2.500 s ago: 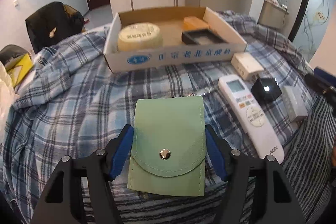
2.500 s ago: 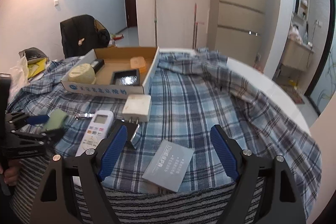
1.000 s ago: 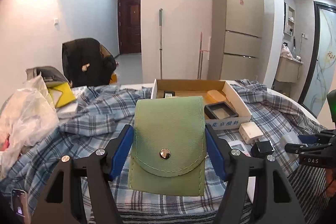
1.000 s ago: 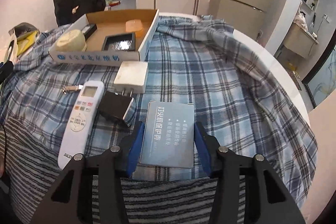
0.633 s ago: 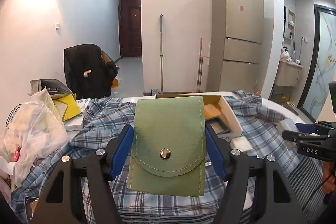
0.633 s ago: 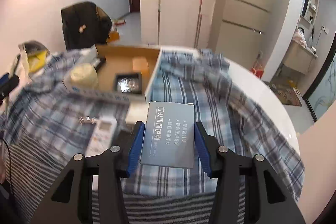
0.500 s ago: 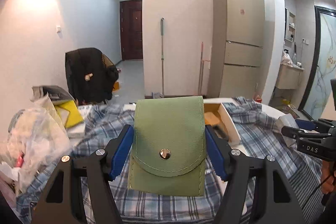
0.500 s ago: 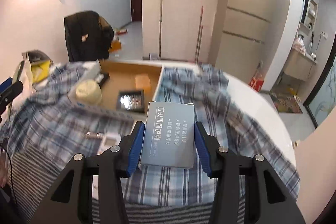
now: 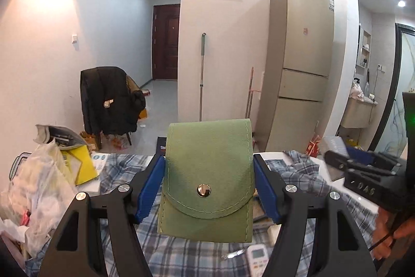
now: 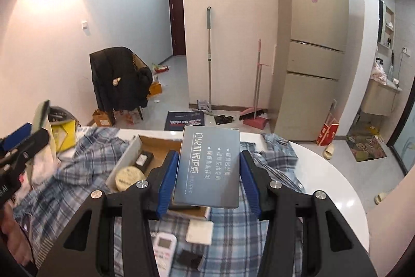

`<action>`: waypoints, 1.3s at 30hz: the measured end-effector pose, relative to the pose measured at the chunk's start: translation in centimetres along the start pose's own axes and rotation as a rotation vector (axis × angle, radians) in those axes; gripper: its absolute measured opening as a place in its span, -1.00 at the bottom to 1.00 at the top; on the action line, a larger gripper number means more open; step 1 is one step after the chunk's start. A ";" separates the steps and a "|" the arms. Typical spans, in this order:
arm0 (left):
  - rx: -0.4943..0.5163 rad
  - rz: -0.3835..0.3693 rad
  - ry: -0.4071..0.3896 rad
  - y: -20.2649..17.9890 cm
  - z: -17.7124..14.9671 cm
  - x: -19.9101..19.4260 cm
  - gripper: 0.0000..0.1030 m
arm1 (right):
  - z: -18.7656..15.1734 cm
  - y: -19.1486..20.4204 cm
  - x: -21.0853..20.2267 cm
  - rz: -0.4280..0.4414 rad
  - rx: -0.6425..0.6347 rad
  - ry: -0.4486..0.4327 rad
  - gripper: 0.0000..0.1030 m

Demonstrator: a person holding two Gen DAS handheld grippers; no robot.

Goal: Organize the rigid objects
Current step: 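Carry the green pouch and grey card over the cardboard box with both tools, then open the left tool to drop the pouch while the right tool releases the card in the box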

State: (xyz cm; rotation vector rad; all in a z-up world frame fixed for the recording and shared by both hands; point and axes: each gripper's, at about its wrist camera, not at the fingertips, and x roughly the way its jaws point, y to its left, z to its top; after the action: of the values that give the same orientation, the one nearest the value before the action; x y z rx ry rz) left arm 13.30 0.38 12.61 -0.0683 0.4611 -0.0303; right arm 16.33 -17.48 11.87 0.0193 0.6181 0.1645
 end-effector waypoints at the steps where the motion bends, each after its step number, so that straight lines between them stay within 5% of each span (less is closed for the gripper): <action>1: -0.011 -0.006 0.004 -0.3 0.6 0.6 0.35 | 0.5 -0.1 0.3 0.015 0.017 0.005 -0.09; 4: -0.076 -0.024 0.003 -0.7 1.6 1.9 0.35 | 2.2 -0.7 0.9 0.057 0.067 -0.002 -0.09; 10: -0.090 -0.089 0.034 -1.6 4.1 6.2 0.35 | 5.1 -0.7 4.0 -0.027 0.094 -0.027 -0.09; 14: -0.118 -0.125 0.076 -0.9 5.1 10.9 0.35 | 6.1 -1.5 7.6 0.043 0.228 0.020 -0.09; 17: -0.175 -0.140 0.184 0.4 3.1 16.4 0.35 | 5.7 -2.0 9.7 0.039 0.290 0.042 -0.09; 25: -0.170 -0.201 0.318 2.0 -3.2 24.5 0.35 | 2.2 -1.5 15.4 0.056 0.226 0.113 -0.09; 29: -0.077 -0.103 0.336 1.7 -5.1 26.7 0.35 | 0.8 -1.7 18.9 0.119 0.264 0.217 -0.09; 39: -0.100 -0.081 0.398 4.0 -6.5 28.2 0.35 | -1.8 -0.4 22.9 0.098 0.197 0.327 -0.09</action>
State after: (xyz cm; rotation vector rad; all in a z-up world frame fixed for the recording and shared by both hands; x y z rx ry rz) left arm 35.69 2.73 -5.95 -0.1812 0.8577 -0.1017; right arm 33.67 -14.29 -2.80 0.2166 0.9589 0.2026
